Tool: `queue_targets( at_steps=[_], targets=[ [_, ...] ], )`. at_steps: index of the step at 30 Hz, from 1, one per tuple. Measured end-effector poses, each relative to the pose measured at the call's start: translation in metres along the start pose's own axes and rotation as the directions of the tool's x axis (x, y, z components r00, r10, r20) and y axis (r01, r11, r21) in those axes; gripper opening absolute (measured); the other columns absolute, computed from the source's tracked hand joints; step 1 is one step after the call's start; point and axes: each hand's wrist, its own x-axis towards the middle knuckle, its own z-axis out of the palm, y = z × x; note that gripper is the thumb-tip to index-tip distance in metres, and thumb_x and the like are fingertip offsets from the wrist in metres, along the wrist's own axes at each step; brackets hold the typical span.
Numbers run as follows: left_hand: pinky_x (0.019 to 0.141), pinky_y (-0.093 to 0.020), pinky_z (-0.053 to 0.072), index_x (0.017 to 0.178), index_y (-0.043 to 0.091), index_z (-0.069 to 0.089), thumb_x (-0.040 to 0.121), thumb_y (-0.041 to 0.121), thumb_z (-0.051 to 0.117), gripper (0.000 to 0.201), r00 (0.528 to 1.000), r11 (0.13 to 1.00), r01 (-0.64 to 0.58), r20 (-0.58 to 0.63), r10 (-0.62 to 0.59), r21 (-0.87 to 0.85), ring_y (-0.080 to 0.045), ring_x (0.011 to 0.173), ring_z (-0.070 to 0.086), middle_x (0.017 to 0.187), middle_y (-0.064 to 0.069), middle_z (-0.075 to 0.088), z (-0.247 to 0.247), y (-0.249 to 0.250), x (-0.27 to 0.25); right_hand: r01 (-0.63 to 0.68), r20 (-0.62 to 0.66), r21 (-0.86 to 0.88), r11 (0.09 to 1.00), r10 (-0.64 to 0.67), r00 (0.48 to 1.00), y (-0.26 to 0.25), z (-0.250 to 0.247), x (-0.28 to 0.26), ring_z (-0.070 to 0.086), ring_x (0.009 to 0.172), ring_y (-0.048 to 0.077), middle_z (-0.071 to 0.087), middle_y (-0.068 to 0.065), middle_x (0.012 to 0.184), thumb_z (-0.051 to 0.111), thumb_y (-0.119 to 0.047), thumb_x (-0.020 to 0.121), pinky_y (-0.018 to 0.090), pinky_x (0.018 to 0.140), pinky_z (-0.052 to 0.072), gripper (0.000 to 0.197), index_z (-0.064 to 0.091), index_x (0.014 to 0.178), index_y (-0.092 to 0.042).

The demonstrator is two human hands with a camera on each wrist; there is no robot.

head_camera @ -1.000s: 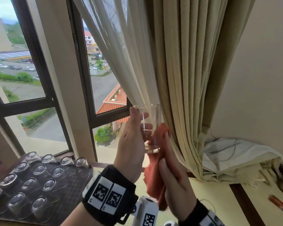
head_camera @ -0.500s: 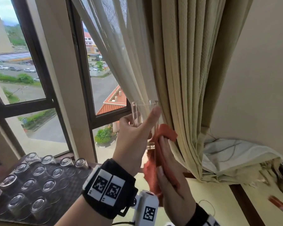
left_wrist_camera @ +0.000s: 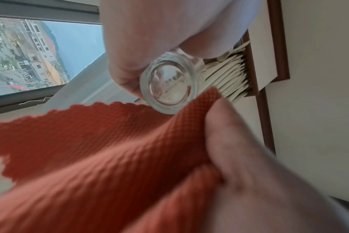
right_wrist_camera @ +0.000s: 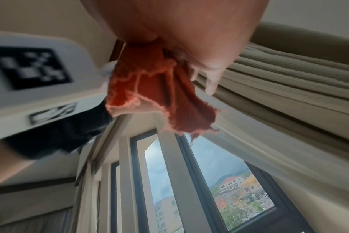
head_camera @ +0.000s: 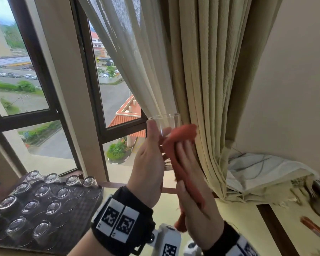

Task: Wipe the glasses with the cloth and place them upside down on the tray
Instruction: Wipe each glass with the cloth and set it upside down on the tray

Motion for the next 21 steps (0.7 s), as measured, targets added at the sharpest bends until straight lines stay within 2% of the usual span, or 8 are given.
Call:
queue_targets(
  at_steps=[4,7,8,10,12,14,17,21],
  targets=[
    [0.087,-0.038,0.058,0.120,0.026,0.078,0.094,0.085,0.036,0.077,0.997,0.994,-0.057,0.052,0.052,0.091,-0.020,0.096,0.070,0.102,0.002,0.073,-0.007,-0.001,0.003,-0.204,-0.012,0.204,0.958,0.211,0.977,0.003,0.007,-0.008,0.066,0.125,0.018,0.061,-0.018,0.144,0.045,-0.041,0.107,0.032,0.098,0.058,0.059,0.025,0.160,-0.055],
    [0.081,-0.034,0.061,0.122,0.019,0.076,0.103,0.069,0.027,0.072,0.986,0.987,-0.089,0.155,0.068,0.136,-0.017,0.094,0.077,0.098,-0.002,0.079,0.001,-0.001,-0.008,-0.319,-0.055,0.259,0.912,0.343,0.938,0.004,-0.001,0.015,0.072,0.064,0.030,0.076,0.009,0.091,0.044,-0.048,0.103,0.035,0.051,0.060,0.059,0.034,0.160,-0.045],
    [0.084,-0.036,0.063,0.122,0.019,0.076,0.105,0.066,0.026,0.071,0.984,0.984,-0.109,0.159,0.086,0.138,-0.019,0.096,0.078,0.099,-0.004,0.080,0.005,-0.002,-0.010,-0.293,-0.090,0.259,0.920,0.325,0.941,0.001,-0.004,0.024,0.073,0.063,0.019,0.076,0.006,0.089,0.044,-0.050,0.103,0.027,0.054,0.059,0.059,0.038,0.160,-0.037],
    [0.092,-0.045,0.063,0.120,0.020,0.076,0.102,0.072,0.029,0.073,0.989,0.989,-0.110,0.106,0.100,0.100,-0.023,0.100,0.078,0.104,-0.008,0.080,0.009,-0.001,-0.010,-0.172,-0.163,0.190,0.967,0.204,0.965,-0.003,-0.005,0.035,0.072,0.102,0.000,0.072,-0.015,0.120,0.041,-0.050,0.106,0.018,0.084,0.058,0.058,0.038,0.161,-0.030],
    [0.100,-0.059,0.059,0.117,0.022,0.078,0.099,0.082,0.032,0.078,0.994,0.994,-0.093,0.058,0.089,0.060,-0.034,0.107,0.076,0.111,-0.016,0.078,0.009,0.001,-0.006,-0.068,-0.122,0.115,0.991,0.082,0.989,-0.009,-0.003,0.038,0.054,0.143,0.021,0.045,-0.019,0.161,0.040,-0.036,0.111,0.038,0.114,0.048,0.057,0.027,0.166,-0.031],
    [0.103,-0.065,0.055,0.111,0.025,0.081,0.097,0.084,0.034,0.076,0.996,0.995,-0.090,0.024,0.089,0.035,-0.041,0.112,0.074,0.114,-0.018,0.078,0.005,0.004,0.000,-0.029,-0.038,0.041,0.999,0.030,0.999,-0.008,0.001,0.033,0.038,0.152,0.042,0.026,-0.010,0.173,0.038,-0.035,0.111,0.063,0.119,0.037,0.058,0.023,0.167,-0.032],
    [0.110,-0.059,0.052,0.119,0.016,0.077,0.098,0.082,0.034,0.081,0.997,0.996,-0.081,-0.012,0.081,0.036,-0.034,0.115,0.074,0.114,-0.015,0.079,-0.005,0.008,0.007,0.019,0.022,-0.059,0.998,-0.017,1.000,0.007,0.009,0.014,0.019,0.162,0.026,0.021,0.001,0.175,0.037,-0.030,0.107,0.046,0.130,0.022,0.062,0.024,0.166,-0.018],
    [0.099,-0.057,0.059,0.119,0.023,0.075,0.095,0.085,0.033,0.078,0.998,0.993,-0.067,-0.014,0.069,0.100,-0.026,0.101,0.076,0.103,-0.007,0.078,-0.009,0.005,0.008,-0.076,-0.012,0.178,0.981,0.079,0.997,0.002,0.012,0.000,0.037,0.154,0.009,0.040,-0.023,0.163,0.043,-0.031,0.110,0.029,0.123,0.035,0.056,0.029,0.162,-0.047]
  ],
)
